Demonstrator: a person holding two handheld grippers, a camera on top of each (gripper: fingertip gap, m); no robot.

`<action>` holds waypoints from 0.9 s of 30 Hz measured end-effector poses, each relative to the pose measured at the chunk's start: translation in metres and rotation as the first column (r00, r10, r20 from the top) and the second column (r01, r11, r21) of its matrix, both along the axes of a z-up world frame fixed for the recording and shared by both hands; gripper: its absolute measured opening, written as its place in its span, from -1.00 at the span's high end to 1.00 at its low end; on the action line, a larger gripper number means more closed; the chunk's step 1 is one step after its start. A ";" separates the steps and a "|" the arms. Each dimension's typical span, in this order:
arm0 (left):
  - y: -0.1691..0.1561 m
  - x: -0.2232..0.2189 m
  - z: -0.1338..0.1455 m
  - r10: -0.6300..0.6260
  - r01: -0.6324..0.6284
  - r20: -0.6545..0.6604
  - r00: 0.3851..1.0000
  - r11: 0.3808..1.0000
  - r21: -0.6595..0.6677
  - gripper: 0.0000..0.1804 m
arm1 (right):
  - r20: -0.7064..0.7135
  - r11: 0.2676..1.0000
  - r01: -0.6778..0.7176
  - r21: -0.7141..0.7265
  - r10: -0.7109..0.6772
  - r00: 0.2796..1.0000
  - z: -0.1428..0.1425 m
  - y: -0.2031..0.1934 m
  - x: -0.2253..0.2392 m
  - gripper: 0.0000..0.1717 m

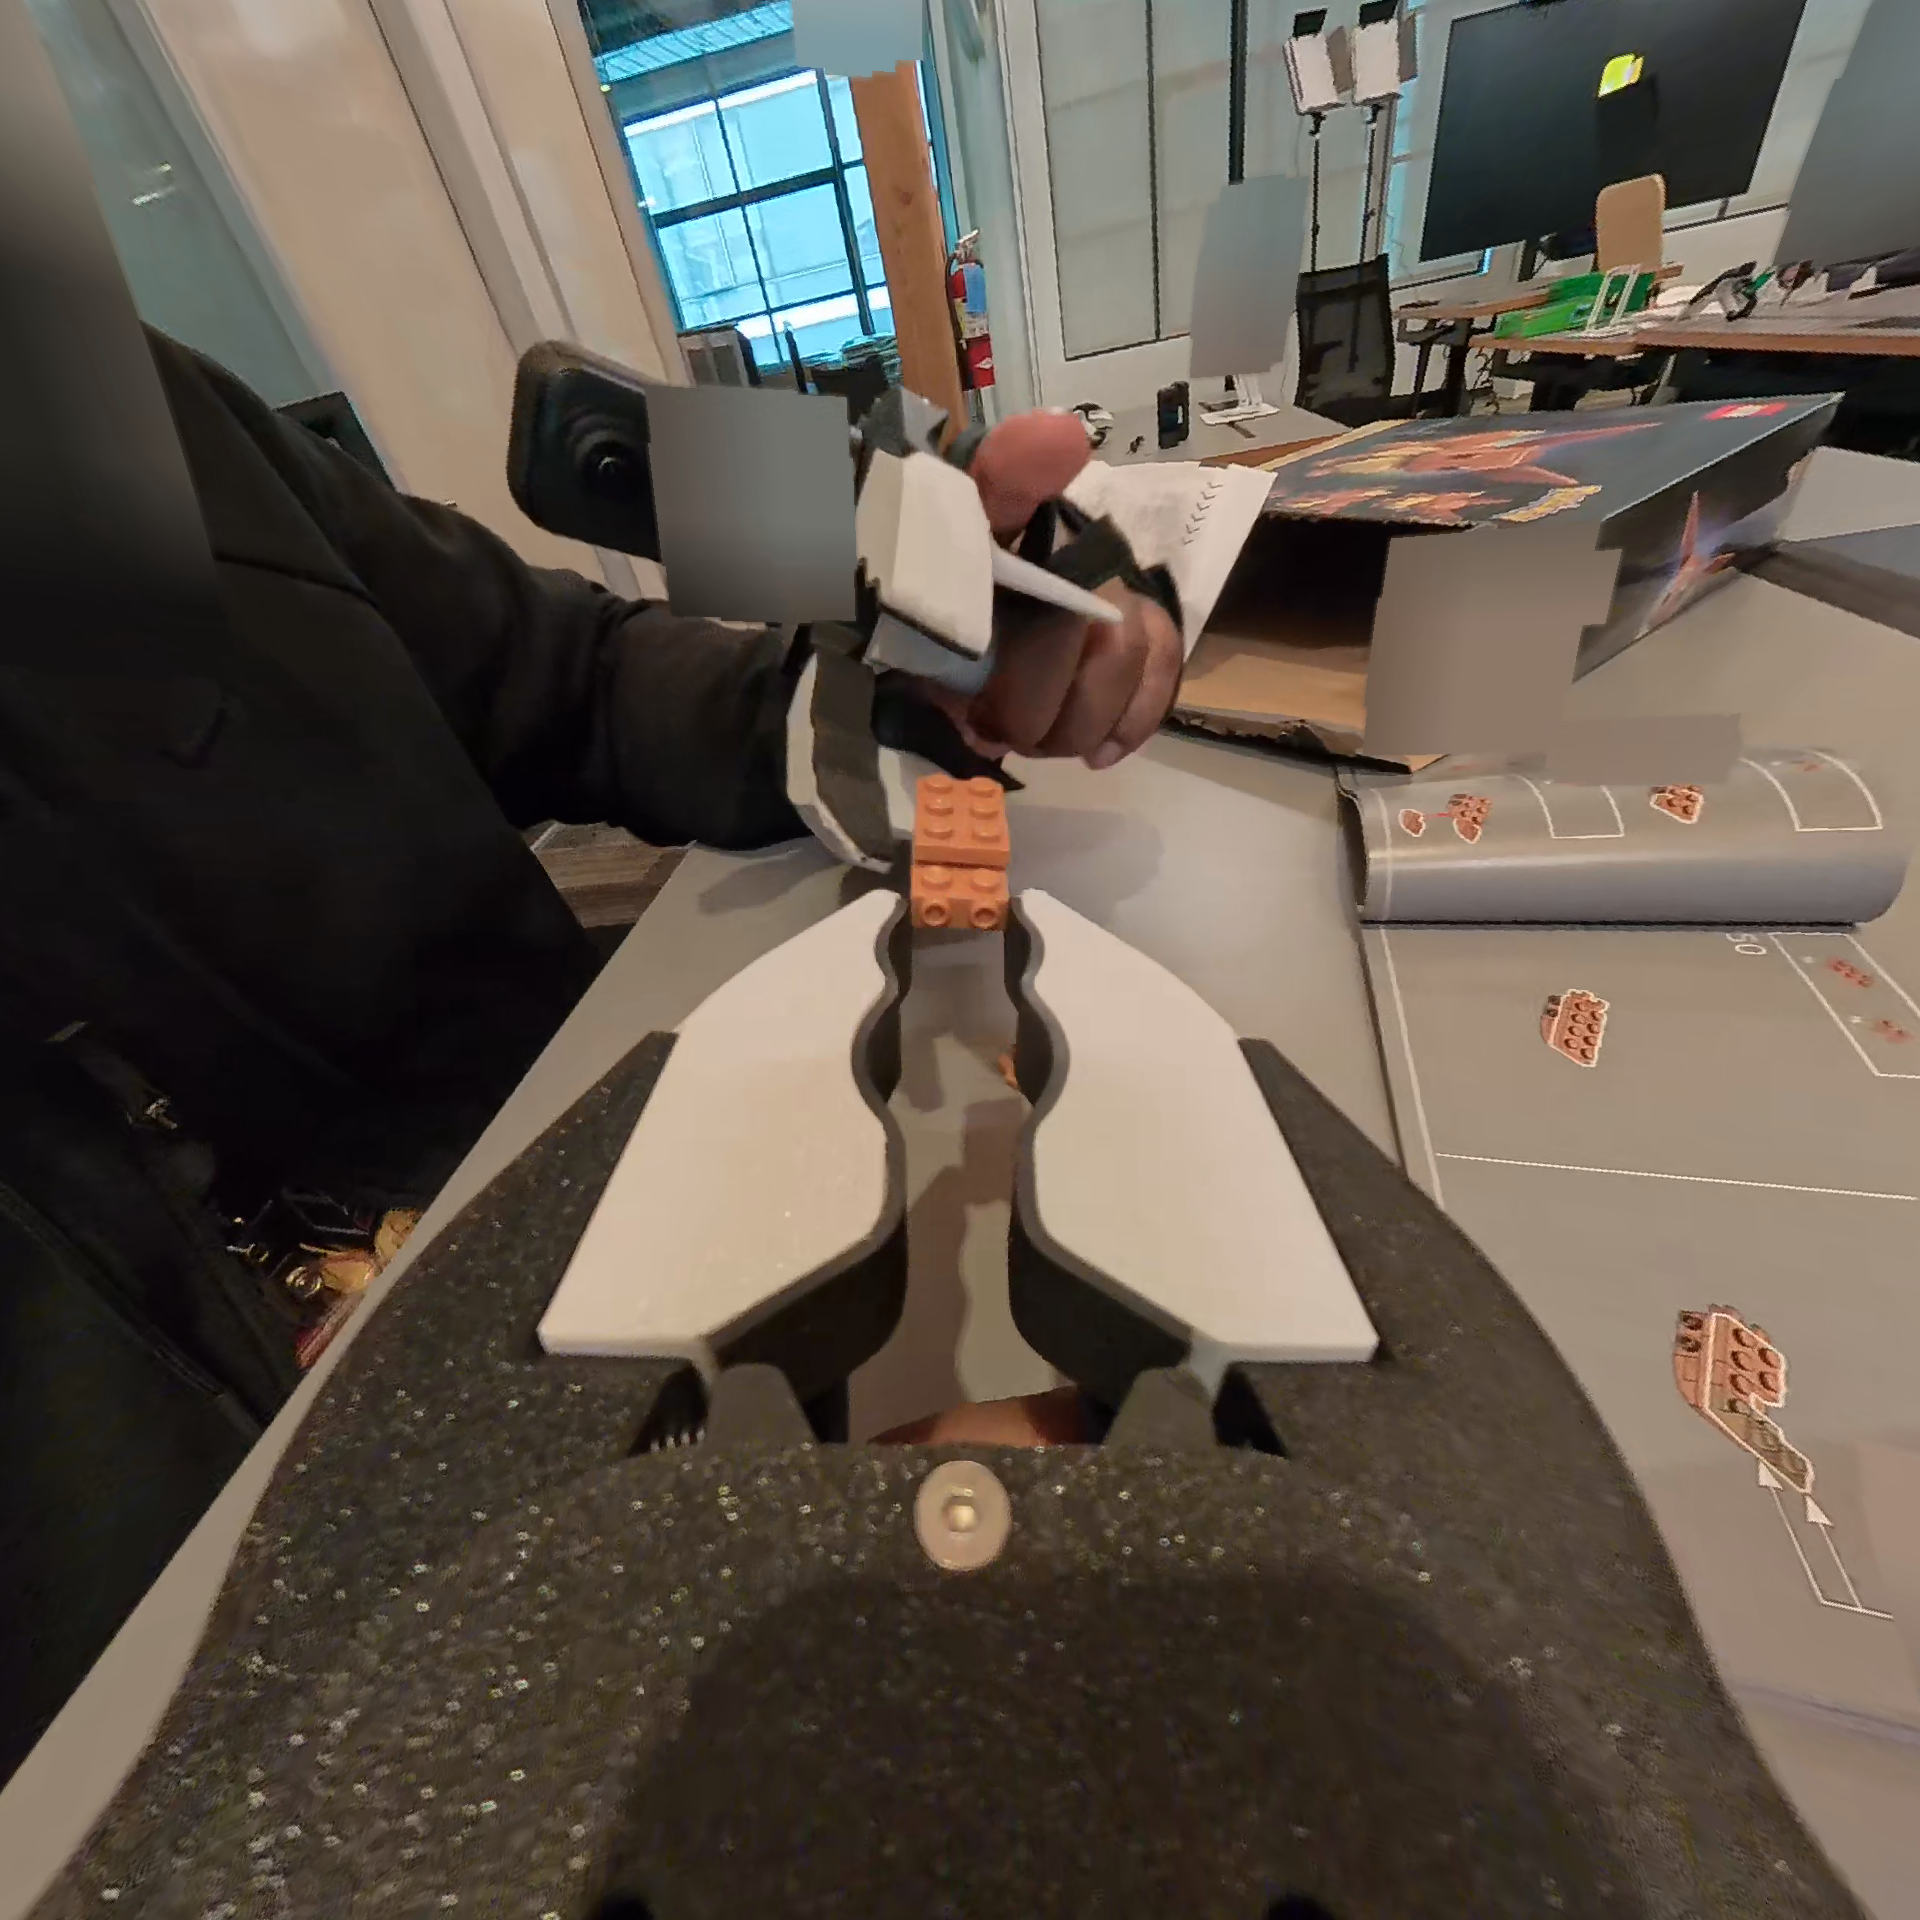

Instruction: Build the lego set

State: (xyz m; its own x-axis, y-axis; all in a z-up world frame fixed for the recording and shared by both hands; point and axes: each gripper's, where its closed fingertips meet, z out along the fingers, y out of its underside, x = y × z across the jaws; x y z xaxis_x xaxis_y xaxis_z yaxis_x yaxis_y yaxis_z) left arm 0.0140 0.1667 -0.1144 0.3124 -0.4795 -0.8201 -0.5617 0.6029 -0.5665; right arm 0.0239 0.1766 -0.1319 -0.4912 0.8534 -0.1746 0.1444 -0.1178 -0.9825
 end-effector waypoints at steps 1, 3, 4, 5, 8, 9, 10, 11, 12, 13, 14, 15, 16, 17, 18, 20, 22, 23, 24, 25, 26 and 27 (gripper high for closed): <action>0.001 0.002 0.000 0.001 0.000 -0.042 0.999 0.999 0.035 0.53 | 0.001 1.000 -0.010 0.003 0.010 1.000 0.000 -0.002 0.000 0.81; 0.002 0.006 -0.004 -0.001 0.012 -0.130 0.992 0.996 0.084 0.53 | 0.003 1.000 -0.025 0.009 0.025 1.000 -0.001 -0.005 0.001 0.80; 0.003 0.008 -0.007 0.000 0.017 -0.168 0.986 0.995 0.100 0.53 | 0.002 1.000 -0.030 0.009 0.030 1.000 -0.001 -0.005 0.002 0.80; 0.004 0.009 -0.010 -0.001 0.023 -0.198 0.980 0.994 0.108 0.53 | 0.001 0.999 -0.032 0.009 0.032 0.999 -0.001 -0.006 0.002 0.81; 0.005 0.012 -0.013 -0.007 0.034 -0.214 0.977 0.992 0.123 0.54 | 0.004 0.999 -0.035 0.010 0.035 0.999 -0.001 -0.007 0.002 0.80; 0.005 0.013 -0.013 -0.007 0.036 -0.218 0.976 0.991 0.129 0.55 | 0.004 0.999 -0.039 0.008 0.039 0.999 -0.001 -0.007 0.002 0.80; 0.006 0.013 -0.014 -0.003 0.035 -0.225 0.974 0.989 0.141 0.56 | 0.005 0.999 -0.041 0.008 0.041 0.999 -0.001 -0.007 0.002 0.80; 0.006 0.014 -0.014 0.001 0.035 -0.234 0.972 0.988 0.150 0.57 | 0.007 0.999 -0.043 0.008 0.043 0.999 -0.001 -0.008 0.002 0.80; 0.006 0.014 -0.015 0.004 0.036 -0.241 0.970 0.987 0.158 0.57 | 0.008 0.999 -0.045 0.006 0.045 0.999 -0.001 -0.008 0.002 0.81; 0.006 0.015 -0.016 0.004 0.038 -0.251 0.968 0.986 0.164 0.59 | 0.009 0.999 -0.048 0.003 0.048 0.999 -0.001 -0.008 0.002 0.80; 0.005 0.017 -0.018 0.002 0.044 -0.264 0.965 0.985 0.169 0.62 | 0.011 0.999 -0.049 0.001 0.049 0.999 -0.001 -0.008 0.002 0.80; 0.006 0.018 -0.019 0.005 0.046 -0.275 0.961 0.983 0.176 0.66 | 0.012 0.999 -0.050 -0.002 0.050 0.999 -0.001 -0.009 0.002 0.80; 0.006 0.018 -0.019 0.011 0.044 -0.280 0.960 0.981 0.188 0.70 | 0.015 0.999 -0.053 -0.002 0.053 0.998 -0.002 -0.009 0.002 0.81; 0.007 0.019 -0.018 0.020 0.039 -0.278 0.960 0.979 0.202 0.77 | 0.019 0.999 -0.055 0.001 0.055 0.998 -0.002 -0.010 0.002 0.80; 0.007 0.018 -0.017 0.024 0.036 -0.276 0.961 0.977 0.211 0.82 | 0.020 0.999 -0.053 0.004 0.053 0.998 -0.003 -0.011 0.002 0.80; 0.006 0.018 -0.014 0.030 0.033 -0.269 0.963 0.974 0.225 0.83 | 0.017 0.999 -0.051 -0.012 0.051 0.999 -0.001 -0.011 0.001 0.81; 0.007 0.017 -0.013 0.043 0.020 -0.259 0.965 0.972 0.235 0.84 | 0.019 0.999 -0.045 -0.026 0.046 0.999 -0.001 -0.010 0.001 0.81; 0.008 0.017 -0.013 0.047 0.015 -0.255 0.966 0.972 0.233 0.84 | 0.020 0.999 -0.044 -0.028 0.044 0.999 -0.001 -0.010 0.001 0.81; 0.008 0.017 -0.012 0.047 0.012 -0.248 0.968 0.972 0.234 0.85 | 0.019 0.999 -0.045 -0.031 0.045 0.999 -0.001 -0.010 0.001 0.81; 0.008 0.017 -0.012 0.049 0.009 -0.245 0.968 0.973 0.232 0.85 | 0.018 0.999 -0.044 -0.032 0.045 0.999 0.000 -0.010 0.001 0.81; 0.008 0.017 -0.012 0.051 0.006 -0.244 0.968 0.974 0.228 0.85 | 0.018 0.999 -0.043 -0.032 0.043 0.999 0.000 -0.009 0.001 0.81; 0.008 0.017 -0.012 0.055 0.001 -0.243 0.968 0.974 0.226 0.85 | 0.017 0.999 -0.040 -0.031 0.041 0.999 0.000 -0.009 0.001 0.81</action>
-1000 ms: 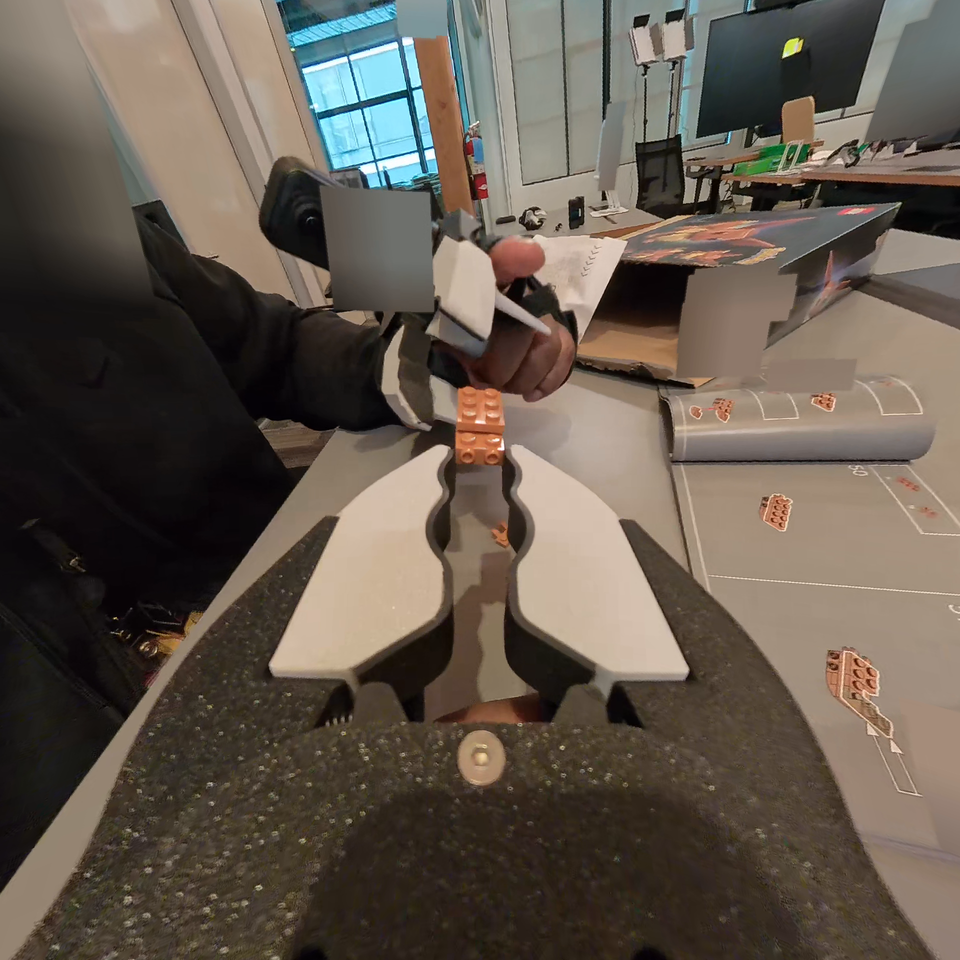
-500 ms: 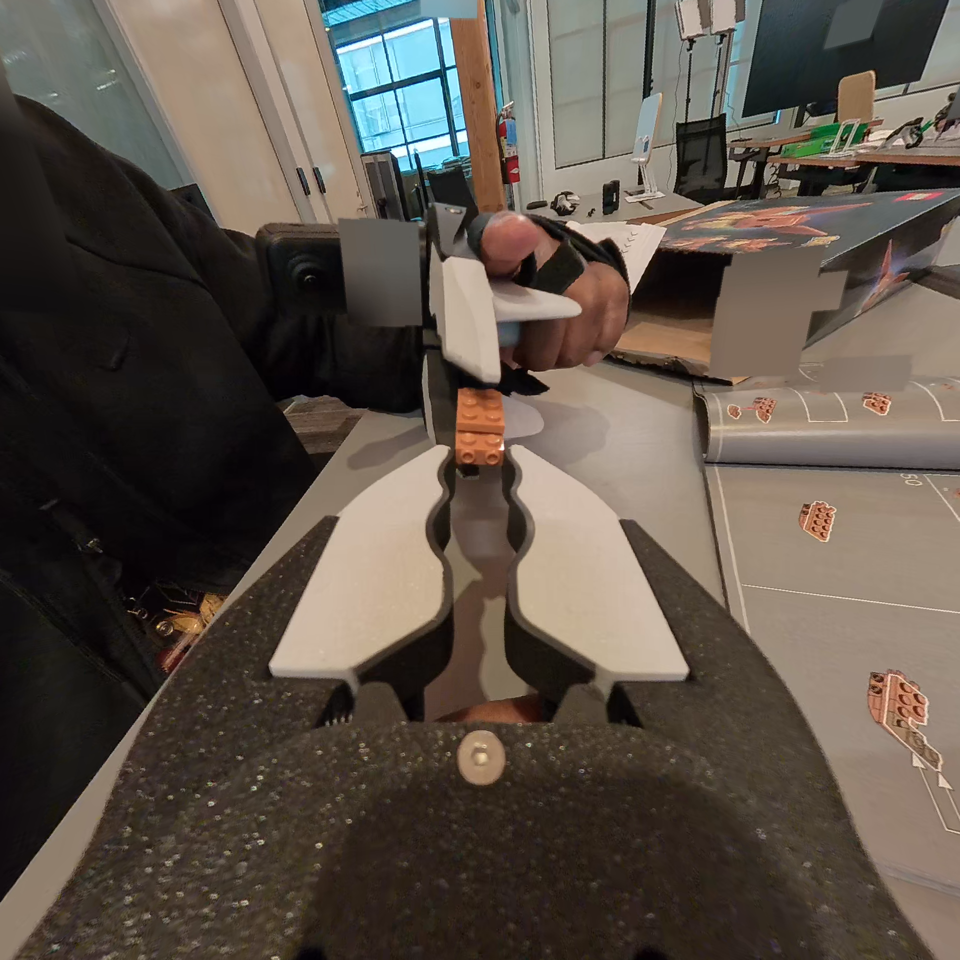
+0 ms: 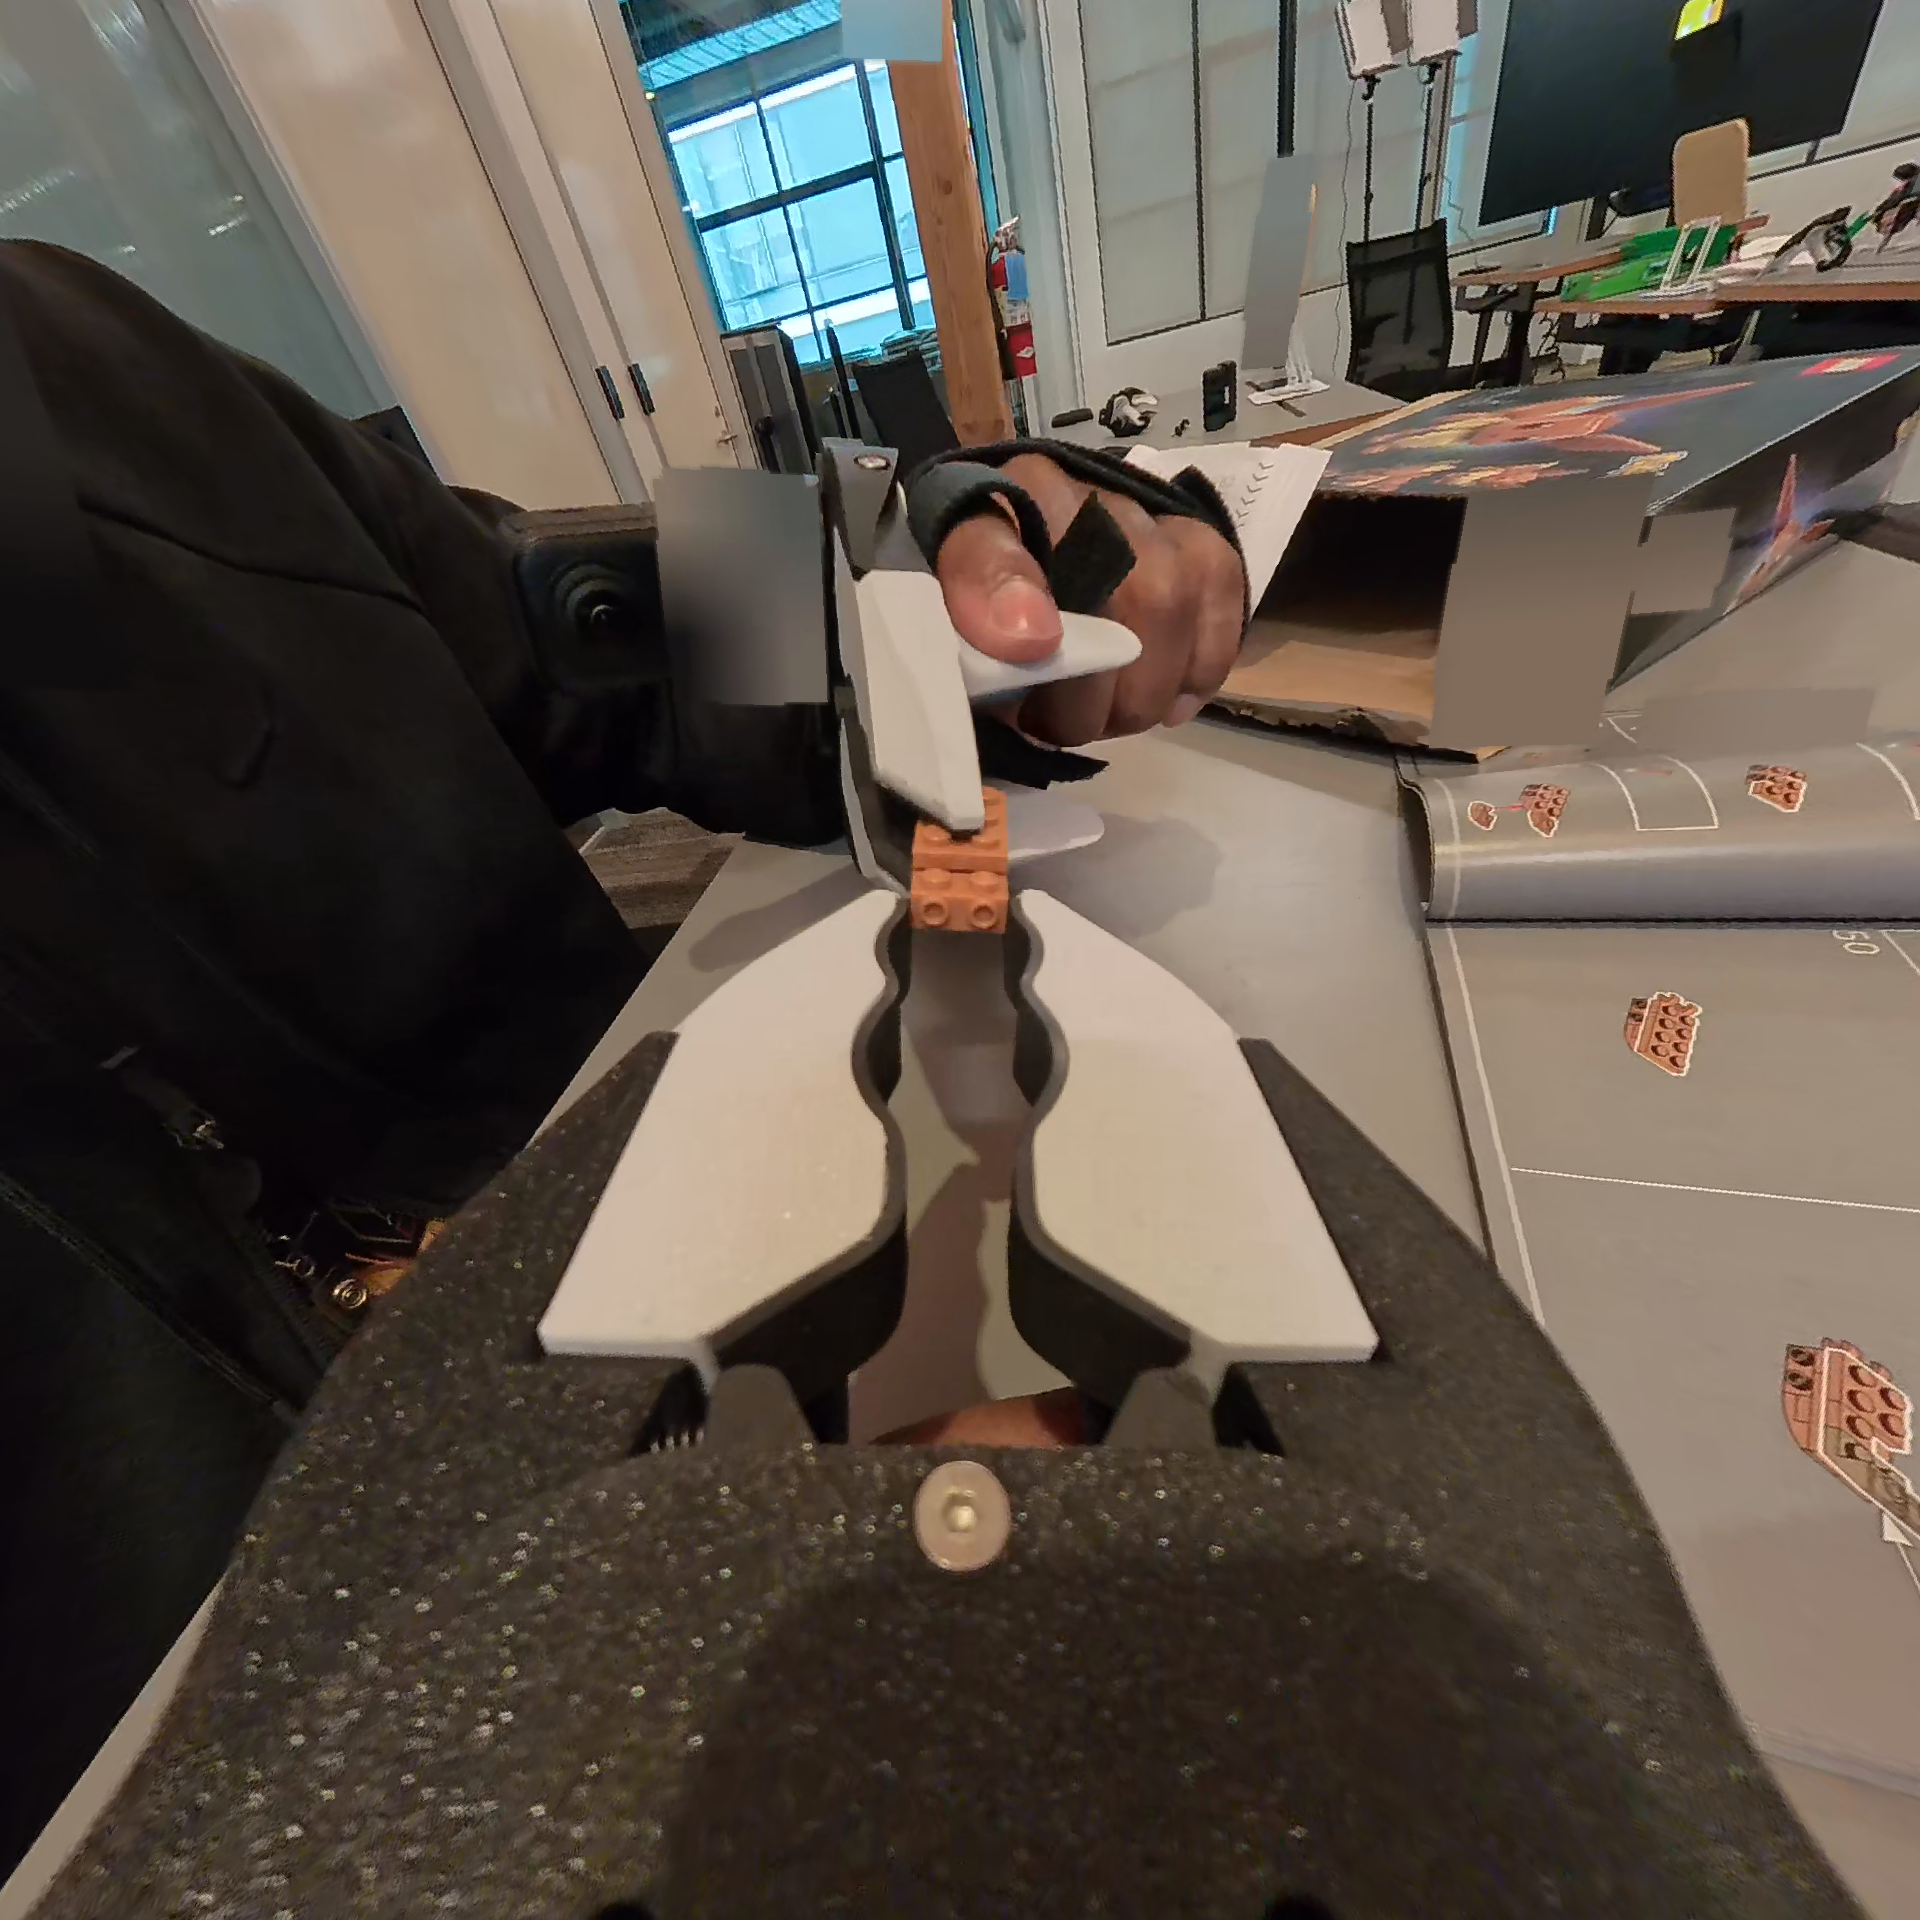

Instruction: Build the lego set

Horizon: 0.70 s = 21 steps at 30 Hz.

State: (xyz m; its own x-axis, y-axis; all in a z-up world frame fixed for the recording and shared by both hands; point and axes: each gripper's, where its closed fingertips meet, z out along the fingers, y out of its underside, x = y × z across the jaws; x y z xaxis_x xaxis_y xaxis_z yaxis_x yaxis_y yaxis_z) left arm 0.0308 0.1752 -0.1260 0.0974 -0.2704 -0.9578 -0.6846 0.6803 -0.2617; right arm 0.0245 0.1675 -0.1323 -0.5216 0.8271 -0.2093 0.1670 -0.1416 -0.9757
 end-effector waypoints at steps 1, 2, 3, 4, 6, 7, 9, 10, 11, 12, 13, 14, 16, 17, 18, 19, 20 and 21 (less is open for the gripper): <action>0.000 0.000 0.000 0.006 -0.006 -0.002 1.000 1.000 0.001 0.86 | -0.001 1.000 0.004 0.003 -0.004 1.000 0.000 0.000 0.000 0.81; 0.000 0.000 0.000 0.010 -0.010 -0.006 1.000 1.000 0.001 0.85 | -0.002 1.000 0.008 0.008 -0.008 1.000 0.000 0.000 0.000 0.81; 0.000 0.000 0.000 0.011 -0.011 -0.009 1.000 1.000 -0.001 0.85 | -0.004 1.000 0.012 0.014 -0.012 1.000 0.000 0.000 0.000 0.81; 0.000 -0.001 0.000 0.012 -0.012 -0.013 1.000 1.000 -0.002 0.85 | -0.005 1.000 0.015 0.019 -0.015 1.000 0.000 0.000 -0.001 0.81; -0.001 -0.001 0.001 0.015 -0.015 -0.015 1.000 1.000 -0.001 0.86 | -0.009 1.000 0.018 0.021 -0.018 1.000 0.000 -0.001 -0.001 0.81; -0.002 -0.001 0.001 0.014 -0.014 -0.014 1.000 1.000 -0.001 0.86 | -0.011 1.000 0.018 0.023 -0.018 1.000 0.000 -0.002 -0.001 0.81; -0.003 -0.001 0.001 0.013 -0.013 -0.010 1.000 1.000 -0.011 0.86 | -0.014 0.999 0.018 0.027 -0.018 1.000 0.001 -0.003 -0.001 0.81; -0.003 -0.001 0.002 0.013 -0.013 -0.004 1.000 1.000 -0.017 0.86 | -0.015 1.000 0.018 0.024 -0.017 1.000 0.001 -0.003 -0.001 0.81; -0.003 -0.001 0.002 0.014 -0.014 0.001 1.000 1.000 -0.022 0.86 | -0.016 1.000 0.017 0.021 -0.017 1.000 0.002 -0.003 -0.001 0.81; -0.004 -0.001 0.003 0.015 -0.014 0.005 1.000 1.000 -0.028 0.86 | -0.017 1.000 0.017 0.020 -0.016 1.000 0.002 -0.004 -0.001 0.81; -0.004 -0.001 0.003 0.015 -0.014 0.007 1.000 0.999 -0.029 0.86 | -0.019 1.000 0.018 0.020 -0.017 1.000 0.002 -0.004 -0.001 0.81; -0.004 -0.001 0.003 0.017 -0.016 0.010 1.000 0.999 -0.030 0.86 | -0.021 1.000 0.018 0.020 -0.018 1.000 0.003 -0.004 -0.001 0.81; -0.005 0.000 0.003 0.015 -0.015 0.013 1.000 0.999 -0.041 0.86 | -0.021 1.000 0.014 0.019 -0.014 1.000 0.003 -0.005 0.000 0.81; -0.006 0.000 0.003 0.015 -0.014 0.014 1.000 0.999 -0.045 0.87 | -0.022 1.000 0.014 0.018 -0.013 1.000 0.003 -0.006 0.000 0.81; -0.006 0.000 0.003 0.013 -0.012 0.016 1.000 0.999 -0.047 0.87 | -0.020 1.000 0.011 0.018 -0.011 1.000 0.003 -0.006 0.000 0.80; -0.006 0.000 0.003 0.013 -0.012 0.017 1.000 0.999 -0.053 0.87 | -0.018 1.000 0.010 0.020 -0.010 1.000 0.003 -0.006 0.000 0.80; -0.006 0.000 0.002 0.014 -0.013 0.018 1.000 0.998 -0.061 0.87 | -0.016 1.000 0.011 0.023 -0.011 1.000 0.002 -0.007 0.000 0.80; -0.006 0.000 0.002 0.017 -0.015 0.022 1.000 0.998 -0.066 0.87 | -0.016 1.000 0.013 0.023 -0.013 1.000 0.002 -0.006 0.000 0.80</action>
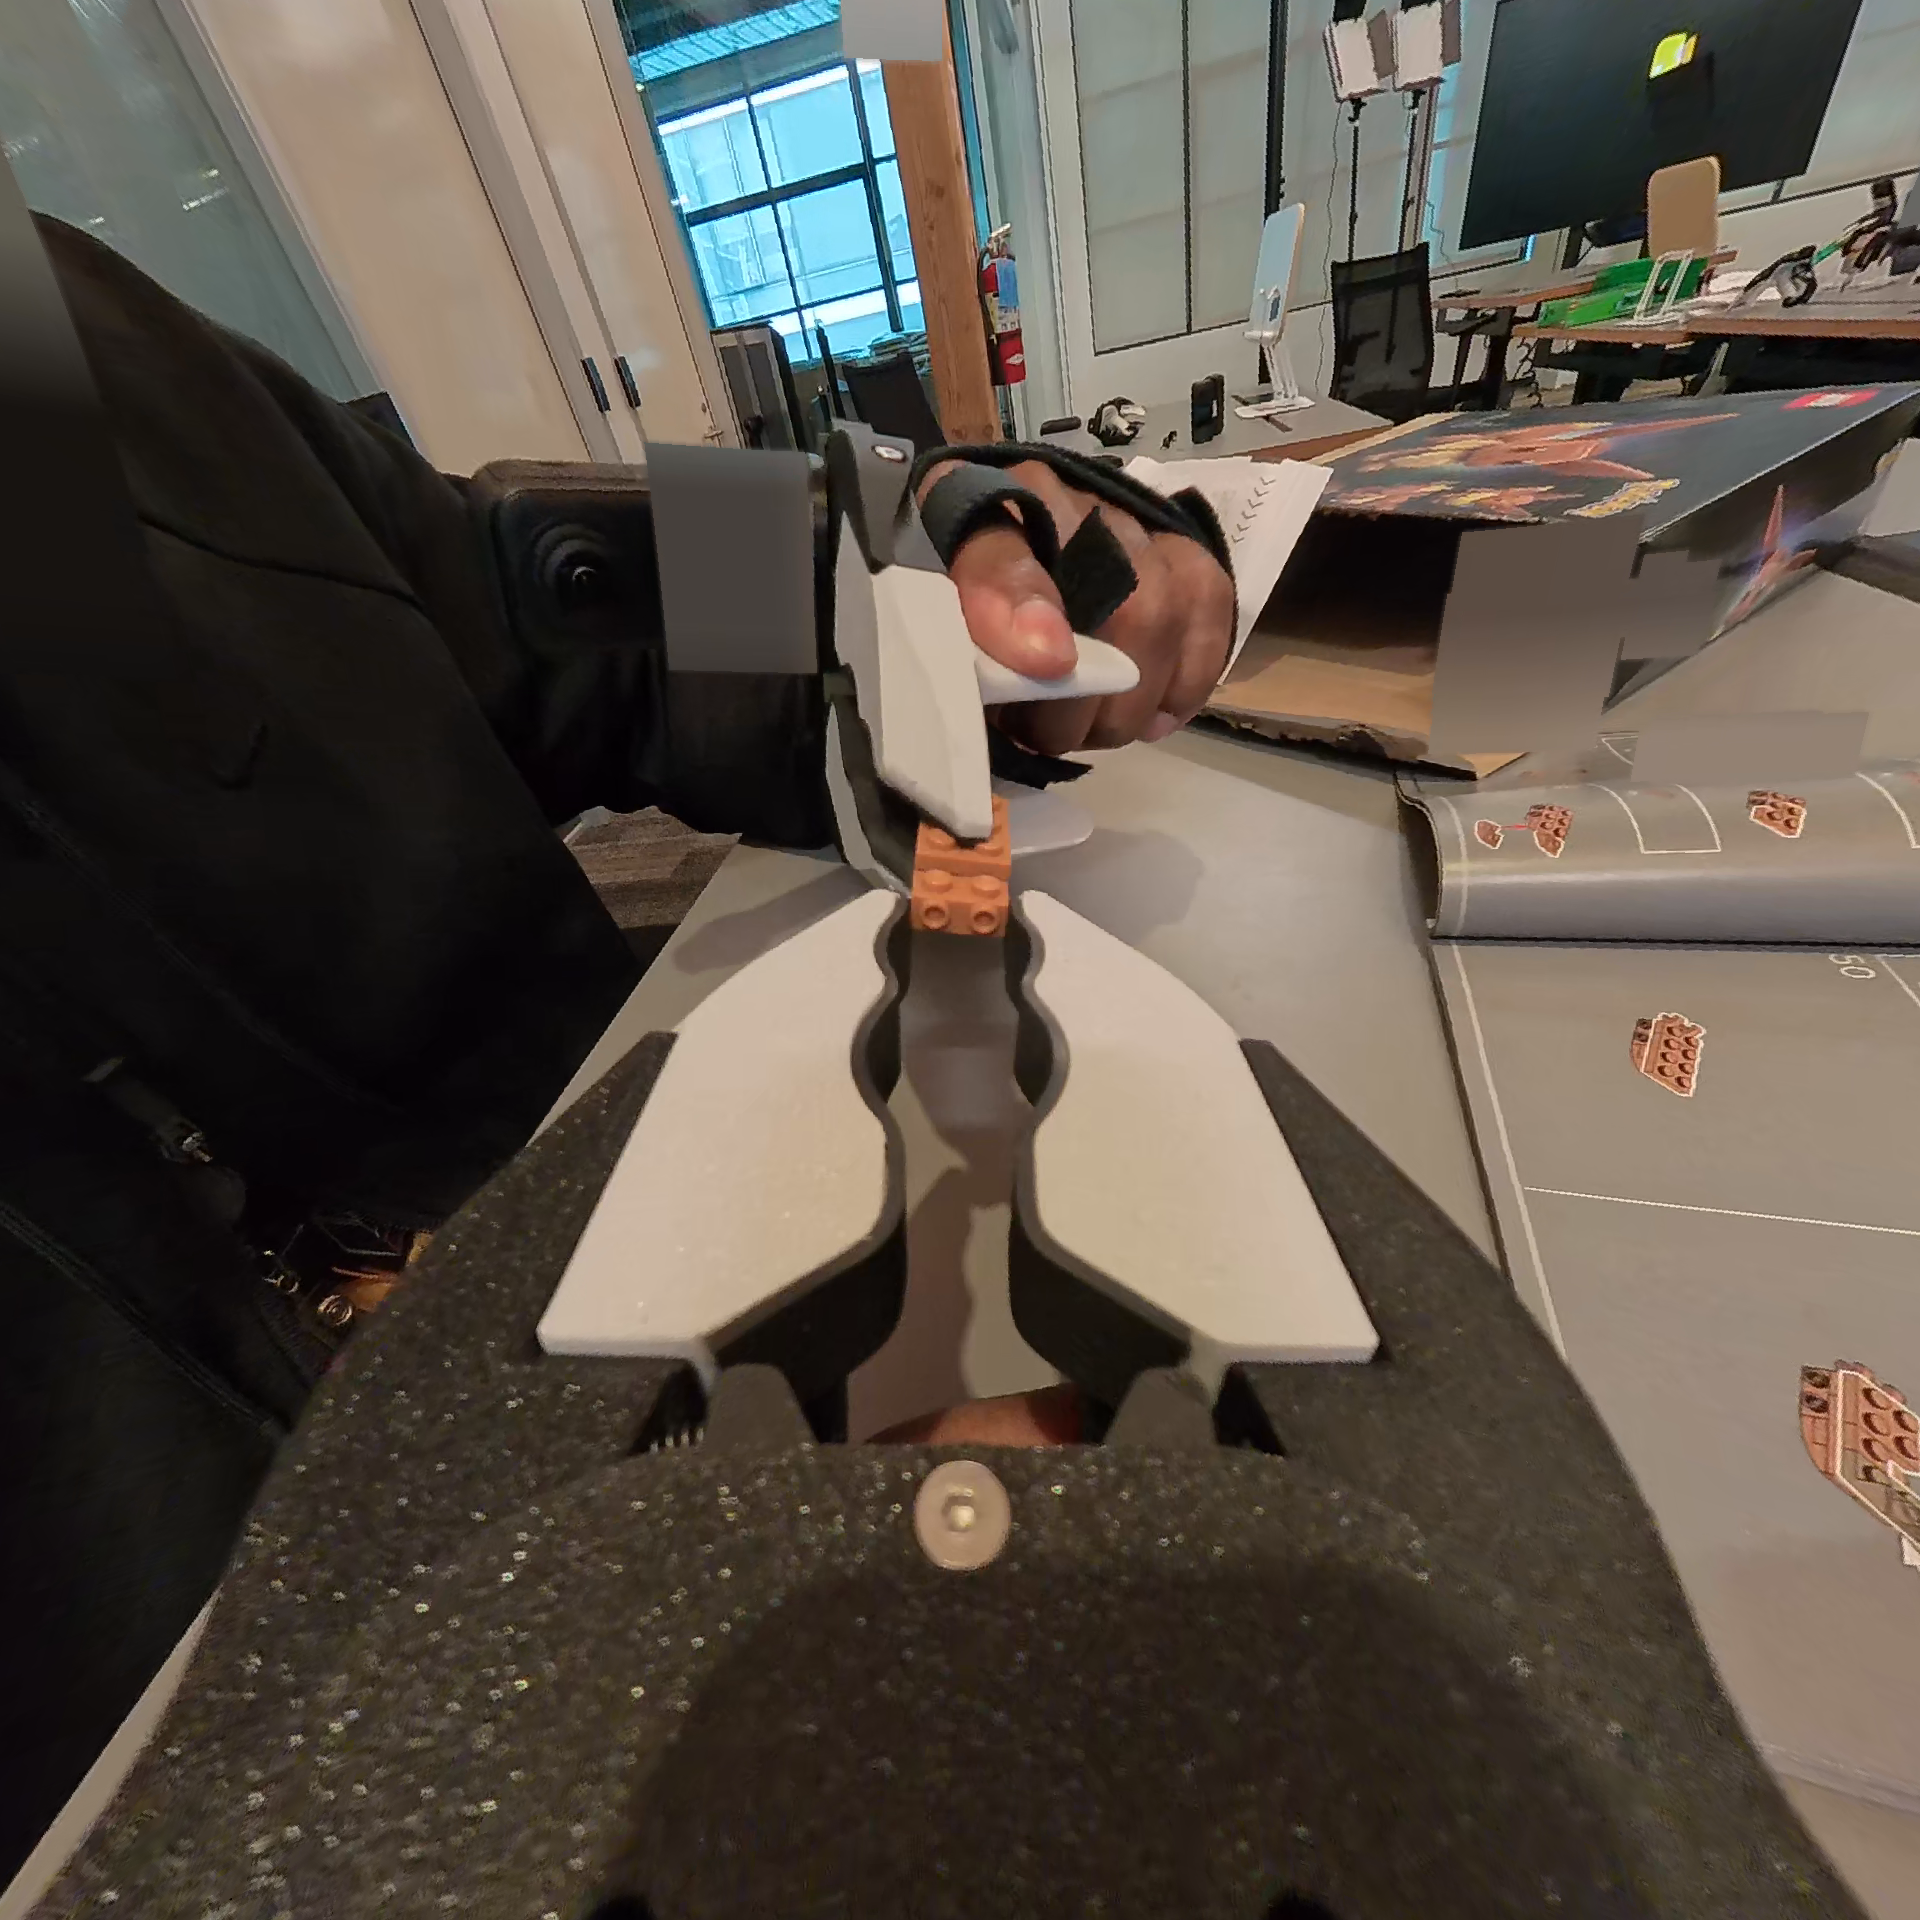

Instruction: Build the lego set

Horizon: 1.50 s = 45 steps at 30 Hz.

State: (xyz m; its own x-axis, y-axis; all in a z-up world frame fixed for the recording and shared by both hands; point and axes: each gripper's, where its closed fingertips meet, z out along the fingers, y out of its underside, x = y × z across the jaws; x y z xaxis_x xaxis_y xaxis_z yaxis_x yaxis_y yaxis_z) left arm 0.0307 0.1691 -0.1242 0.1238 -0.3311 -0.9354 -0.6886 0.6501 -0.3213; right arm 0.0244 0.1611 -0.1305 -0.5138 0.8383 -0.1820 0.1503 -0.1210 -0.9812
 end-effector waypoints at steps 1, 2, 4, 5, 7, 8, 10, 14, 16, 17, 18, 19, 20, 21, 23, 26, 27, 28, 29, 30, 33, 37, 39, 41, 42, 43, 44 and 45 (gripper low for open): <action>0.000 0.000 0.000 0.001 0.000 0.008 1.000 1.000 -0.009 0.87 | -0.001 1.000 0.001 0.000 -0.001 1.000 0.000 0.000 0.000 0.80; 0.000 0.000 0.000 0.002 -0.001 0.026 1.000 1.000 -0.025 0.87 | -0.007 1.000 0.005 0.001 -0.005 1.000 0.001 0.000 -0.001 0.80; 0.002 0.000 0.002 0.005 0.001 0.084 0.996 0.997 -0.078 0.87 | -0.020 1.000 0.024 0.017 -0.024 1.000 0.003 0.002 -0.001 0.79; 0.003 0.000 0.002 0.007 0.006 0.115 0.993 0.994 -0.113 0.87 | -0.029 0.998 0.038 0.039 -0.037 0.999 0.004 0.003 -0.002 0.79; 0.005 0.000 0.004 0.018 0.017 0.187 0.982 0.983 -0.185 0.87 | -0.052 0.991 0.078 0.105 -0.073 0.996 0.005 0.007 -0.002 0.74; 0.006 -0.001 0.004 0.024 0.028 0.217 0.976 0.972 -0.234 0.87 | -0.061 0.981 0.108 0.160 -0.100 0.993 0.003 0.011 -0.002 0.71; 0.008 -0.003 0.003 0.043 0.048 0.268 0.962 0.946 -0.322 0.87 | -0.098 0.940 0.174 0.292 -0.151 0.984 -0.001 0.018 -0.002 0.69; 0.009 -0.007 -0.002 0.074 0.092 0.330 0.941 0.883 -0.461 0.87 | -0.196 0.842 0.253 0.476 -0.179 0.964 -0.001 0.020 -0.002 0.71; 0.009 -0.009 -0.005 0.089 0.102 0.344 0.935 0.860 -0.500 0.87 | -0.231 0.812 0.288 0.507 -0.194 0.953 0.001 0.020 -0.003 0.74; 0.009 -0.009 -0.007 0.094 0.109 0.351 0.932 0.849 -0.518 0.87 | -0.243 0.798 0.301 0.523 -0.199 0.949 0.001 0.020 -0.004 0.75; 0.010 -0.009 -0.008 0.099 0.112 0.353 0.930 0.840 -0.531 0.87 | -0.247 0.787 0.301 0.539 -0.194 0.949 0.000 0.019 -0.005 0.75; 0.011 -0.010 -0.010 0.107 0.109 0.351 0.930 0.834 -0.541 0.87 | -0.254 0.777 0.304 0.552 -0.191 0.948 -0.001 0.018 -0.005 0.76; 0.011 -0.010 -0.013 0.110 0.107 0.345 0.932 0.827 -0.552 0.87 | -0.259 0.768 0.309 0.562 -0.192 0.947 -0.002 0.018 -0.006 0.77; 0.011 -0.010 -0.015 0.111 0.107 0.340 0.934 0.821 -0.560 0.87 | -0.259 0.760 0.311 0.570 -0.193 0.946 -0.003 0.017 -0.006 0.78; 0.010 -0.009 -0.019 0.113 0.108 0.334 0.936 0.809 -0.578 0.87 | -0.258 0.751 0.310 0.583 -0.191 0.947 -0.005 0.016 -0.007 0.80; 0.011 -0.009 -0.020 0.123 0.114 0.343 0.931 0.795 -0.596 0.87 | -0.250 0.753 0.298 0.587 -0.181 0.951 -0.008 0.015 -0.007 0.85; 0.011 -0.009 -0.021 0.124 0.116 0.342 0.932 0.790 -0.602 0.87 | -0.247 0.753 0.295 0.588 -0.180 0.952 -0.009 0.014 -0.007 0.85; 0.011 -0.009 -0.022 0.124 0.116 0.339 0.932 0.786 -0.607 0.87 | -0.242 0.755 0.292 0.588 -0.180 0.953 -0.010 0.015 -0.007 0.86; 0.011 -0.010 -0.023 0.122 0.117 0.337 0.934 0.785 -0.608 0.87 | -0.236 0.760 0.286 0.583 -0.179 0.955 -0.010 0.014 -0.007 0.86; 0.010 -0.009 -0.023 0.116 0.122 0.337 0.934 0.784 -0.608 0.87 | -0.232 0.767 0.281 0.576 -0.176 0.957 -0.010 0.014 -0.007 0.88; 0.008 -0.008 -0.025 0.104 0.125 0.328 0.939 0.784 -0.608 0.87 | -0.215 0.786 0.259 0.562 -0.163 0.963 -0.012 0.012 -0.006 0.89; 0.006 -0.007 -0.025 0.095 0.127 0.321 0.942 0.785 -0.606 0.88 | -0.196 0.805 0.238 0.544 -0.154 0.968 -0.012 0.010 -0.006 0.89; 0.006 -0.008 -0.025 0.094 0.125 0.321 0.942 0.790 -0.600 0.88 | -0.192 0.810 0.237 0.537 -0.156 0.969 -0.011 0.010 -0.006 0.90; 0.006 -0.007 -0.025 0.091 0.128 0.319 0.943 0.788 -0.602 0.88 | -0.184 0.812 0.228 0.538 -0.151 0.971 -0.011 0.009 -0.006 0.90; 0.006 -0.007 -0.025 0.091 0.128 0.319 0.943 0.787 -0.603 0.88 | -0.185 0.809 0.230 0.541 -0.152 0.971 -0.011 0.009 -0.006 0.90; 0.005 -0.007 -0.025 0.090 0.128 0.317 0.944 0.785 -0.606 0.88 | -0.184 0.808 0.228 0.543 -0.151 0.971 -0.012 0.009 -0.006 0.90; 0.005 -0.007 -0.025 0.088 0.129 0.316 0.945 0.785 -0.606 0.88 | -0.185 0.807 0.231 0.544 -0.154 0.971 -0.012 0.009 -0.006 0.90; 0.005 -0.008 -0.025 0.092 0.128 0.318 0.943 0.786 -0.605 0.88 | -0.188 0.805 0.239 0.543 -0.161 0.969 -0.011 0.010 -0.007 0.90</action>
